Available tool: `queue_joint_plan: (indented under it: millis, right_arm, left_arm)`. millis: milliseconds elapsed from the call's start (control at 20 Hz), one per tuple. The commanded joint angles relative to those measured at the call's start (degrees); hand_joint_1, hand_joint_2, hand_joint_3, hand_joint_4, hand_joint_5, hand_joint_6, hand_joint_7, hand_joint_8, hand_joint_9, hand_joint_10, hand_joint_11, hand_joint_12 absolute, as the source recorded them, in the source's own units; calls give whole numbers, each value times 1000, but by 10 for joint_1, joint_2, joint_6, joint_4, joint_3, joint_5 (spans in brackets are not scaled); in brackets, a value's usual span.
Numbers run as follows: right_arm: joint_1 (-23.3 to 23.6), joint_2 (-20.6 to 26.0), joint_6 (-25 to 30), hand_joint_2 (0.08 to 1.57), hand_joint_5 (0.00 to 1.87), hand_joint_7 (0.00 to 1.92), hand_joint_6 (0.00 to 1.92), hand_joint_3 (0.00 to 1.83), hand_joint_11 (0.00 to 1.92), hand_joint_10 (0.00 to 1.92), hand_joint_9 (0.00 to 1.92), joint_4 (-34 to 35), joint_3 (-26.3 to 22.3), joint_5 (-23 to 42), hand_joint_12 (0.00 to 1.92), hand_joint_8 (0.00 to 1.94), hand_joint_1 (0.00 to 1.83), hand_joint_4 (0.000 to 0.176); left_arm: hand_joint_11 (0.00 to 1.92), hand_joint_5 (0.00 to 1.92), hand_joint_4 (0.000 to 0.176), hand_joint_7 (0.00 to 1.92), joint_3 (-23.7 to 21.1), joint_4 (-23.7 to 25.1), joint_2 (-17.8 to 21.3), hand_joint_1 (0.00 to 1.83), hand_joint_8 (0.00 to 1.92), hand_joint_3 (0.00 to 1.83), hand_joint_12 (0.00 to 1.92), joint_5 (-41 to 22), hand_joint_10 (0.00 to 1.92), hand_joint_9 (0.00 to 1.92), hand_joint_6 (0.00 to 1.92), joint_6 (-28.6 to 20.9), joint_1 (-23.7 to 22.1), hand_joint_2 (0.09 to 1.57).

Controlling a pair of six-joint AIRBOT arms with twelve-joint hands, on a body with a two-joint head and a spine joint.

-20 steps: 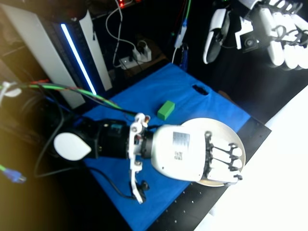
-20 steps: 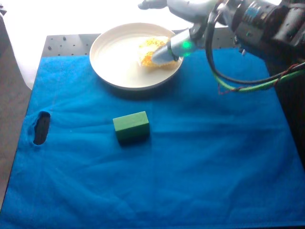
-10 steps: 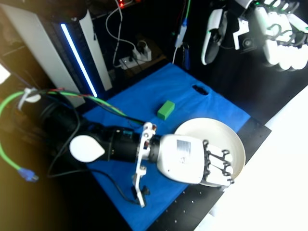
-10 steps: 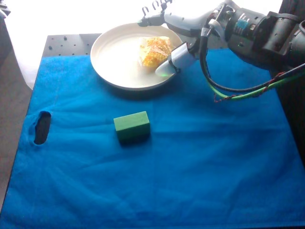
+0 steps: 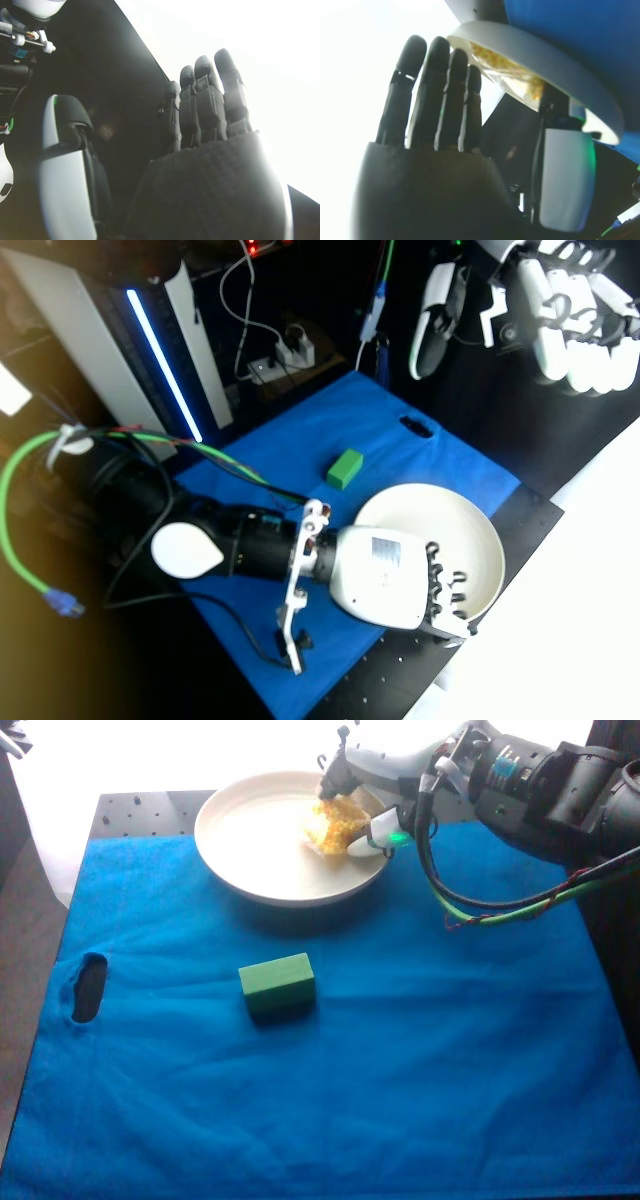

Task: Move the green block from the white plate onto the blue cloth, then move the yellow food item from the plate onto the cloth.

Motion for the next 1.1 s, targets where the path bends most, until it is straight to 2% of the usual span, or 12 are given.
queue_joint_plan:
  millis: [0, 50, 100, 250, 300, 350, 450, 500, 650, 700, 950, 1050]
  right_arm:
    - [4, 1, -1, 1082, 1211, 994, 306, 2, 643, 724, 996, 12, 2, 37, 1608, 1149, 1267, 0]
    - [4, 1, -1, 1082, 1211, 994, 306, 2, 643, 724, 996, 12, 2, 37, 1608, 1149, 1267, 0]
    - [4, 1, -1, 1073, 1304, 1009, 119, 0, 713, 1074, 931, 12, 2, 37, 1629, 1175, 1279, 0]
    - [4, -1, -1, 1058, 1306, 1061, 130, 2, 702, 1014, 922, 12, 4, 37, 1553, 1080, 1284, 0]
    - [4, -2, -1, 1065, 1292, 1044, 137, 2, 688, 1163, 888, 12, 4, 38, 1648, 1117, 1283, 0]
    - [4, -3, -1, 1045, 1269, 1130, 233, 0, 700, 947, 952, 12, 3, 40, 1499, 948, 1288, 0]
    - [5, -1, -1, 1046, 1234, 1130, 315, 0, 649, 858, 958, 12, 3, 64, 1489, 948, 1286, 0]
    - [5, 2, -1, 1085, 1248, 977, 231, 2, 451, 1241, 730, 20, 1, 85, 1806, 1223, 1274, 0]
    - [9, 11, -1, 1073, 1245, 1011, 283, 1, 386, 1063, 732, 34, -11, 112, 1676, 1148, 1277, 0]
    - [13, 18, -1, 1063, 1188, 1063, 462, 1, 486, 779, 884, 40, -20, 125, 1511, 1013, 1262, 0]
    - [27, 48, -1, 1043, 1169, 1155, 529, 1, 642, 585, 1027, 64, -61, 184, 1346, 826, 1263, 0]
    - [32, 74, -1, 1049, 1132, 1160, 595, 1, 504, 455, 1002, 65, -100, 203, 1265, 828, 1263, 0]
  left_arm:
    - [69, 225, 0, 312, -3, -12, 0, 800, 9, 6, 672, -64, 12, 351, 3, 0, -11, 968]
    - [69, 225, 0, 312, -3, -12, 0, 800, 9, 6, 672, -64, 12, 351, 3, 0, -10, 968]
    - [71, 222, 0, 311, -3, -12, 0, 819, 6, 7, 677, -64, 9, 349, 1, 0, -10, 974]
    - [95, 231, 0, 329, -3, -13, 0, 814, 11, 4, 694, -64, 14, 368, 4, 0, -7, 973]
    - [71, 227, 3, 328, -3, -14, 0, 801, 9, 2, 686, -65, 8, 358, 2, 0, -4, 970]
    - [57, 227, 5, 332, -3, -15, 0, 787, 9, 0, 680, -65, 5, 354, 2, 0, -3, 950]
    - [42, 211, 7, 330, -2, -16, 0, 747, 5, 0, 674, -65, 1, 345, 0, 0, -1, 930]
    - [17, 197, 22, 317, -1, -18, 0, 736, 0, 0, 657, -64, 0, 321, 1, 0, 1, 933]
    - [5, 197, 46, 317, 1, -20, 0, 725, 3, 0, 642, -63, 2, 313, 1, 0, 5, 926]
    - [28, 189, 46, 320, 2, -24, 0, 681, 3, 0, 644, -63, 2, 313, 0, 0, 8, 872]
    - [7, 183, 63, 297, 8, -36, -1, 716, 0, 0, 641, -63, 0, 282, 4, 0, 20, 900]
    - [13, 190, 79, 293, 10, -48, -1, 711, 0, 0, 646, -63, 3, 288, 5, 3, 33, 885]
